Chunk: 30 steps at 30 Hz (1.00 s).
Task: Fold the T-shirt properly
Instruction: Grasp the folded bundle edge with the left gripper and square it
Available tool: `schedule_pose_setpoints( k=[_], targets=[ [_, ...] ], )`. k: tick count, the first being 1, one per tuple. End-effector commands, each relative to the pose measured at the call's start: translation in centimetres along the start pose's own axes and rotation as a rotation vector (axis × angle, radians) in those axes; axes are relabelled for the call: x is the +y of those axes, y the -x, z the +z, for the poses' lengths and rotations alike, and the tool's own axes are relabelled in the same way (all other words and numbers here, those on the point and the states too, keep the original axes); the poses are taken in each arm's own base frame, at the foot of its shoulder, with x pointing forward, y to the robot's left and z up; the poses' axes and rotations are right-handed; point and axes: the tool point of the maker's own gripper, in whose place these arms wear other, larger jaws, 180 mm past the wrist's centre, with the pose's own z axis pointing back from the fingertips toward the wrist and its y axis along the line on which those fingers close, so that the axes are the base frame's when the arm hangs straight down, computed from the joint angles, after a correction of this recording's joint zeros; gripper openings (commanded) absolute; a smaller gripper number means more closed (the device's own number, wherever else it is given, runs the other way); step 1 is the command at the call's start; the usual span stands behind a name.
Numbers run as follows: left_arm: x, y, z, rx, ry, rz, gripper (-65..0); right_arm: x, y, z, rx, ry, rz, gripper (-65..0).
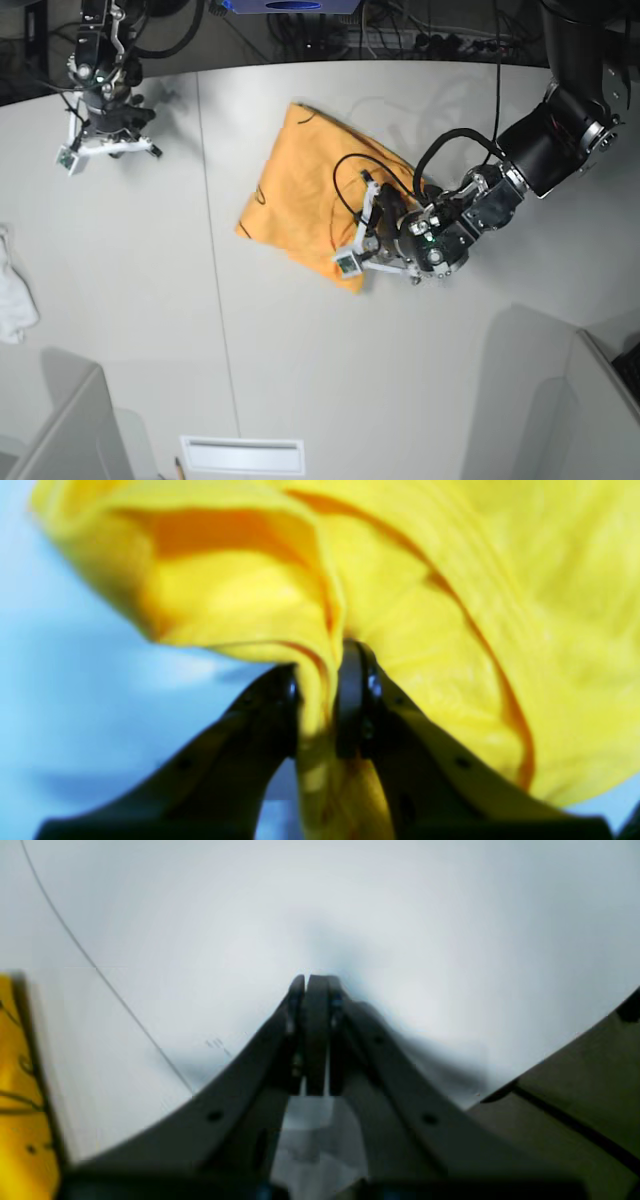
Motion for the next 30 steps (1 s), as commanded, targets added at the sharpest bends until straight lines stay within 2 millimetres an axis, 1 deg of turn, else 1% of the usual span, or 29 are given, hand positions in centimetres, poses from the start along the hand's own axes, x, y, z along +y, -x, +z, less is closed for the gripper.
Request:
schedule_pose_setpoints(
  k=[1, 3, 5, 6, 9, 11, 15, 16, 17, 20, 26, 30],
  targets=[
    [0.4, 0.6, 0.1, 0.047, -0.027, -0.089, -65.0, 0.1, -0.7, 0.4, -0.027, -0.007, 0.001, -65.0],
    [0.2, -0.3, -0.1, 0.045, -0.078, -0.265, -65.0, 0.0, 0.4, 0.5, -0.001, -0.006, -0.015, -65.0],
    [0.6, -0.1, -0.5, 0.070, -0.129, -0.402, -65.0, 0.0, 1.6, 0.8, 0.022, 0.000, -0.034, -65.0],
    [0.5, -0.1, -0.7, 0.077, -0.141, -0.464, -65.0, 0.1, 1.8, 0.8, 0.026, -0.002, -0.042, -65.0],
    [-0.8, -1.1, -1.5, 0.086, -0.144, -0.620, -65.0, 0.2, 2.3, 0.8, 0.035, 0.001, -0.051, -65.0],
    [-1.6, -1.3, -2.0, 0.094, -0.142, -0.670, -65.0, 0.2, 2.7, 1.0, 0.045, -0.001, -0.056, -65.0],
    [-2.6, -2.9, -2.2, 0.065, -0.149, -0.696, -65.0, 0.4, 3.8, 1.2, 0.067, 0.002, -0.085, -65.0],
    [-2.8, -3.4, -2.3, 0.056, -0.151, -0.701, -65.0, 0.2, 4.2, 1.3, 0.077, 0.007, -0.085, -65.0],
    [-3.1, -4.2, -2.3, 0.037, -0.150, -0.704, -65.0, 0.1, 4.3, 1.3, 0.079, 0.010, -0.085, -65.0],
    [-3.8, -5.4, -2.3, -0.021, -0.136, -0.715, -65.0, -0.1, 4.6, 1.4, 0.081, 0.016, -0.084, -65.0],
    [-4.5, -6.4, -2.3, -0.088, -0.114, -0.720, -65.0, -1.9, 5.1, 2.2, 0.025, 0.053, -0.065, -65.0],
    [-4.0, -7.0, -2.0, -0.098, -0.124, -0.724, -65.0, -1.8, 6.0, 2.5, 0.033, 0.065, -0.096, -65.0]
  ],
)
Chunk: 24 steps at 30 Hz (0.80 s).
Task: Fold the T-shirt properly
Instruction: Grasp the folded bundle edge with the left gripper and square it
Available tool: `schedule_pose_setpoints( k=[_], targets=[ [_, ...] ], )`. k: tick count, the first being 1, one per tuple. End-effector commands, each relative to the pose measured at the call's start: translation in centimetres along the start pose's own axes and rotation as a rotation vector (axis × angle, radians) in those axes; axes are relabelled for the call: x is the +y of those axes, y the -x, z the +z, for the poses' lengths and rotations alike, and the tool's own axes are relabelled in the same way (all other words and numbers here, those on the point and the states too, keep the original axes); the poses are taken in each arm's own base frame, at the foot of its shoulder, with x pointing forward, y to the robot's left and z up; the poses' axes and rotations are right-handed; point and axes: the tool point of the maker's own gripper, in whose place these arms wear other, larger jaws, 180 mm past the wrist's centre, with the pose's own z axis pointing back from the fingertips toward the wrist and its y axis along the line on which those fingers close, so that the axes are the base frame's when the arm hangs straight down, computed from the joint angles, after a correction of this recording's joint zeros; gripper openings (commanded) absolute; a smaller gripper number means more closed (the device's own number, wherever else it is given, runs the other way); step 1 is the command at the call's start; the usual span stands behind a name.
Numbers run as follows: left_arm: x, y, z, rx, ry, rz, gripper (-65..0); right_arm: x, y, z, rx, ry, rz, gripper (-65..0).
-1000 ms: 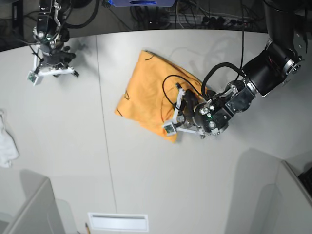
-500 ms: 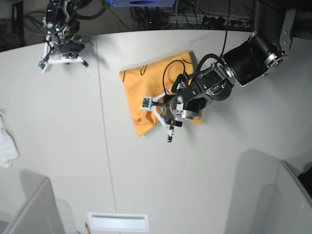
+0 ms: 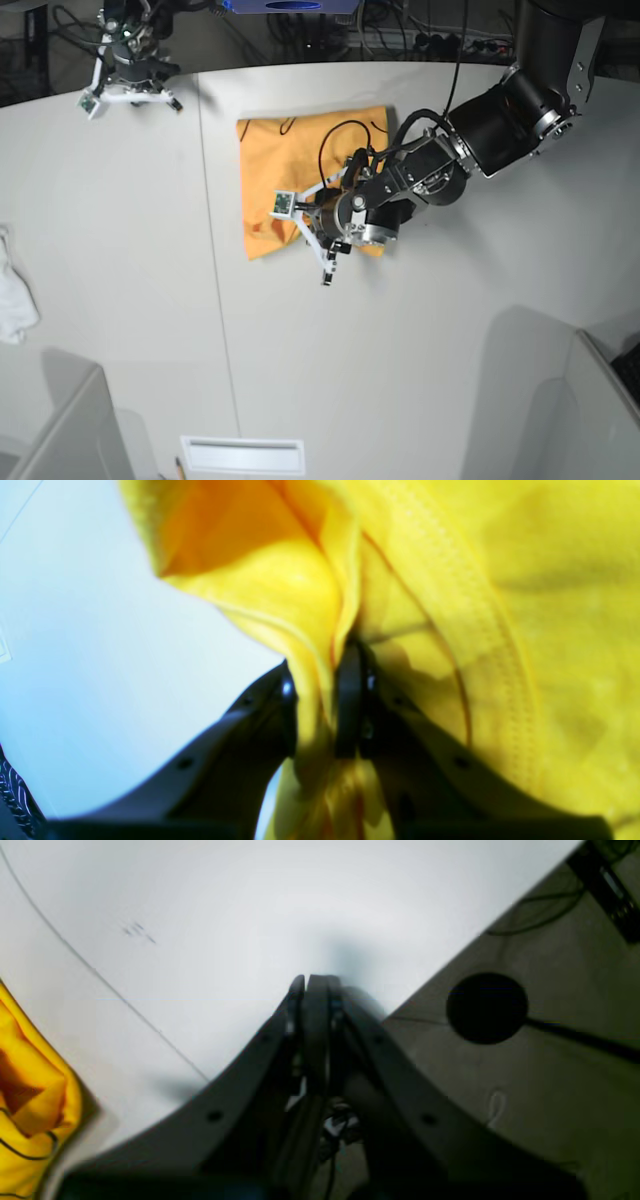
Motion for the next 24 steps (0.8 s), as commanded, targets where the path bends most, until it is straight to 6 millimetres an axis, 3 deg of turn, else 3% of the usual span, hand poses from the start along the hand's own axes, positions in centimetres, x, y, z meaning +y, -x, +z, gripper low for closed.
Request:
schedule_pose_setpoints(
  k=[1, 8, 13, 24],
  targets=[
    [0.2, -0.7, 0.2, -0.028, 0.011, -0.005, -65.0, 0.2, -0.9, 0.2, -0.037, -0.005, 0.008, -65.0],
    [0.3, -0.8, 0.2, -0.033, 0.009, -0.006, -65.0, 0.6, -0.5, 0.2, -0.028, -0.014, 0.002, -65.0],
    [0.6, -2.1, 0.1, -0.056, 0.003, -0.007, -65.0, 0.6, -0.4, 0.3, -0.026, -0.016, -0.002, -65.0],
    [0.9, -1.8, 0.2, -0.050, -0.002, 0.000, -65.0, 1.2, 0.1, 0.3, -0.014, -0.020, -0.026, -65.0]
  ],
)
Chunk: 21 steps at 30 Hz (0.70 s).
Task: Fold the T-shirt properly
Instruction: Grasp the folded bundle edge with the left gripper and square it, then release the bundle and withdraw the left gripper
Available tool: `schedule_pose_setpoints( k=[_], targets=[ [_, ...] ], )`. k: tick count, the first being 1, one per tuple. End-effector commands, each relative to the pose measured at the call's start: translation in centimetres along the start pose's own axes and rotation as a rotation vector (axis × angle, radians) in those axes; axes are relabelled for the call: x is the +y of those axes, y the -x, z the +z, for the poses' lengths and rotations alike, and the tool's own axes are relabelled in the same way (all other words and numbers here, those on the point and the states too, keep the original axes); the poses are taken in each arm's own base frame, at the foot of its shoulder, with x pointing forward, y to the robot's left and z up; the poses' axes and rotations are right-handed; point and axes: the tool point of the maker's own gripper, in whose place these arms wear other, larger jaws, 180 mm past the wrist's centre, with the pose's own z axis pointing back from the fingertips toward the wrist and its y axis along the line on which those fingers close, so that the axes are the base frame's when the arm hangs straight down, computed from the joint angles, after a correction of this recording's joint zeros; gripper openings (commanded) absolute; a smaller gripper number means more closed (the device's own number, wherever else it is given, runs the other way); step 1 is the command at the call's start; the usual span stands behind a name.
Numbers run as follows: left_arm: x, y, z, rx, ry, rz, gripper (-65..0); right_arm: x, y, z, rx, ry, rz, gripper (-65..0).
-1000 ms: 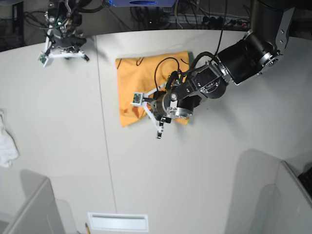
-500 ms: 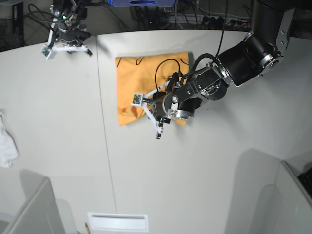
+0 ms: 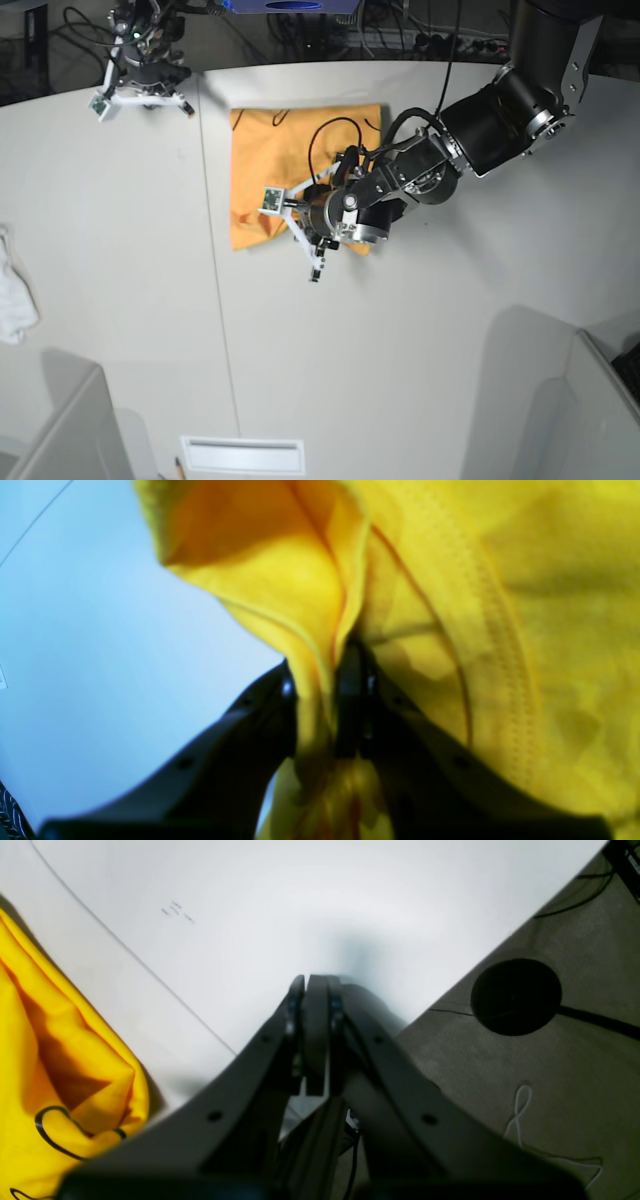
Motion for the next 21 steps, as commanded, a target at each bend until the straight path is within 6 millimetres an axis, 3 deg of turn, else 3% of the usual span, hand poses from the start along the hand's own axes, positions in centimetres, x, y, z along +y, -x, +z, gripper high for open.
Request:
schedule_pose_setpoints(
  k=[1, 2, 3, 7, 10, 13, 15, 17, 19, 21],
  targets=[
    [0.9, -0.1, 0.4, -0.004, -0.011, -0.010, -65.0, -0.1, -0.7, 0.2, -0.031, 0.003, 0.006, -65.0],
    [1.1, -0.1, 0.5, -0.003, -0.015, -0.012, -65.0, -0.1, -0.7, 0.2, -0.032, 0.002, 0.006, -65.0],
    [1.6, -0.2, 0.7, -0.004, -0.022, -0.014, -60.6, -0.1, -0.8, 0.2, -0.033, 0.001, 0.005, -65.0],
    [3.5, -0.3, 1.3, -0.004, -0.057, -0.026, -39.7, 0.1, -1.0, 0.2, -0.037, -0.003, 0.004, -65.0],
    [5.0, -0.6, 2.0, -0.007, -0.088, -0.041, -20.6, 0.2, -1.0, 0.1, -0.037, -0.004, 0.003, -65.0],
    [6.4, -1.1, 2.5, -0.013, -0.114, -0.052, -8.1, 0.4, -1.2, 0.1, -0.041, -0.008, 0.002, -65.0],
    [7.4, -1.5, 2.8, -0.019, -0.133, -0.058, -3.8, 0.4, -1.2, 0.1, -0.041, -0.008, 0.002, -65.0],
    [9.4, -1.7, 4.0, -0.038, -0.183, -0.028, -3.5, 0.4, -1.2, 0.1, -0.042, -0.009, 0.001, -65.0],
    [12.2, -3.3, 6.7, -0.117, -0.282, 0.025, -3.3, 0.3, -1.3, 0.1, -0.043, -0.007, 0.006, -65.0],
    [13.9, -3.8, 9.6, -0.198, -0.367, 0.105, -3.3, 0.2, -1.2, 0.1, -0.043, -0.004, 0.010, -65.0]
  ],
)
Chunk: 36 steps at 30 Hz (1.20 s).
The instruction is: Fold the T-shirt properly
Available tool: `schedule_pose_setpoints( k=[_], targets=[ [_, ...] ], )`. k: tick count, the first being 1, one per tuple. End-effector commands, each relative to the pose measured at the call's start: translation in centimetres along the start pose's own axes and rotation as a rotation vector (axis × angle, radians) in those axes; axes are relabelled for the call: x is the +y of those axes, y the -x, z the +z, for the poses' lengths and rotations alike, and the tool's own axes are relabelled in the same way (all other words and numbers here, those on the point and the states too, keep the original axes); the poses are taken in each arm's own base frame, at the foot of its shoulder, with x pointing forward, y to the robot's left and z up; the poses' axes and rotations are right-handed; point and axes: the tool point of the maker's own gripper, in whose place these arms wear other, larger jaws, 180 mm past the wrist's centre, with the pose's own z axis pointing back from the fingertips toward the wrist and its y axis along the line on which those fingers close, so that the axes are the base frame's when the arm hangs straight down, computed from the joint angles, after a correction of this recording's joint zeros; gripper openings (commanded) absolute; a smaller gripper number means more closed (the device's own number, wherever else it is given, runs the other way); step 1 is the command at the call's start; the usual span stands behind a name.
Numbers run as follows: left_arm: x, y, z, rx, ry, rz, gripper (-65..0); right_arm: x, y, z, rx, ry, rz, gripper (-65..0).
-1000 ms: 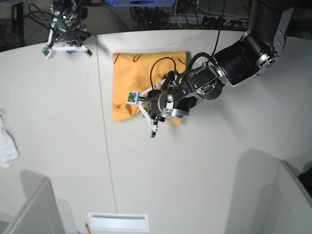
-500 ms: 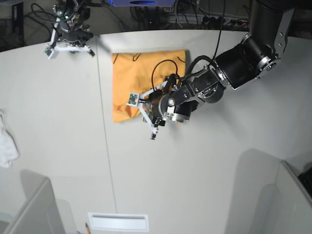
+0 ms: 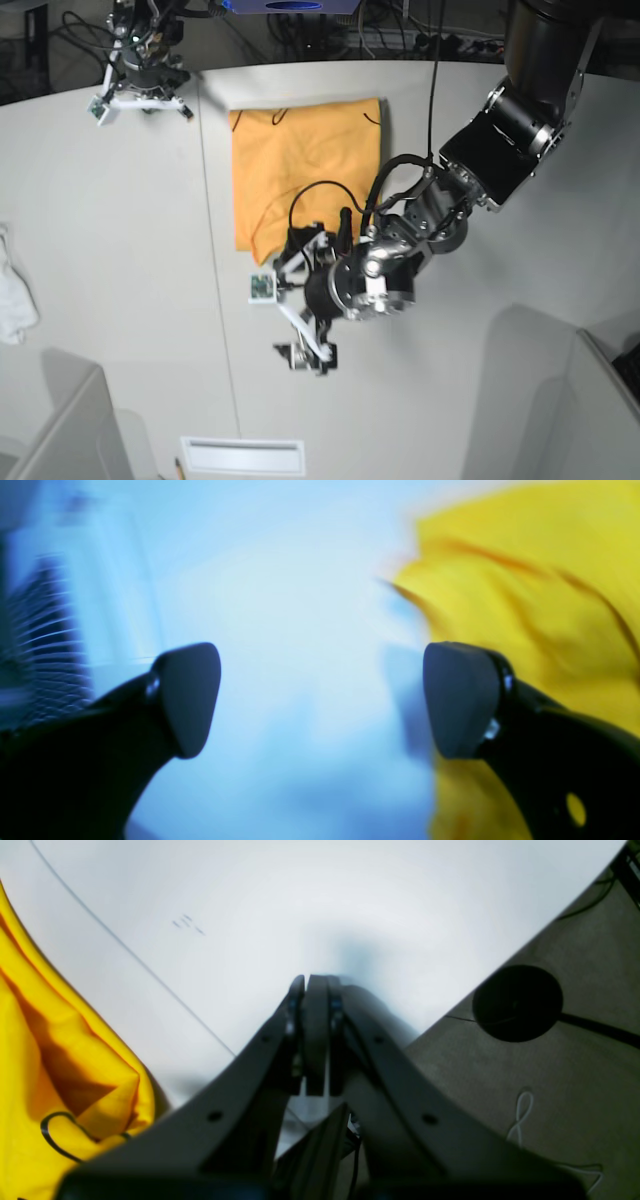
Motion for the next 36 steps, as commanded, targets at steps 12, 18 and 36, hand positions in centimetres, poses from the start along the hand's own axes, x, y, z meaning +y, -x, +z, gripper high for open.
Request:
schedule_pose_setpoints(
  k=[12, 18, 36],
  targets=[
    [-1.5, 8.3, 11.7, 0.001, -0.220, 0.370, -65.0, -0.7, -1.9, 0.9, -0.090, -0.077, 0.192, -65.0],
    [-9.2, 11.4, 14.0, -0.012, -0.152, 0.521, -65.0, -1.8, -1.4, 2.3, -0.144, -0.121, 0.303, -65.0],
    [-34.2, 12.7, 21.9, 0.177, 0.240, 0.975, -65.0, -8.1, 14.8, 9.8, 0.402, -0.103, 0.422, -65.0]
  ],
)
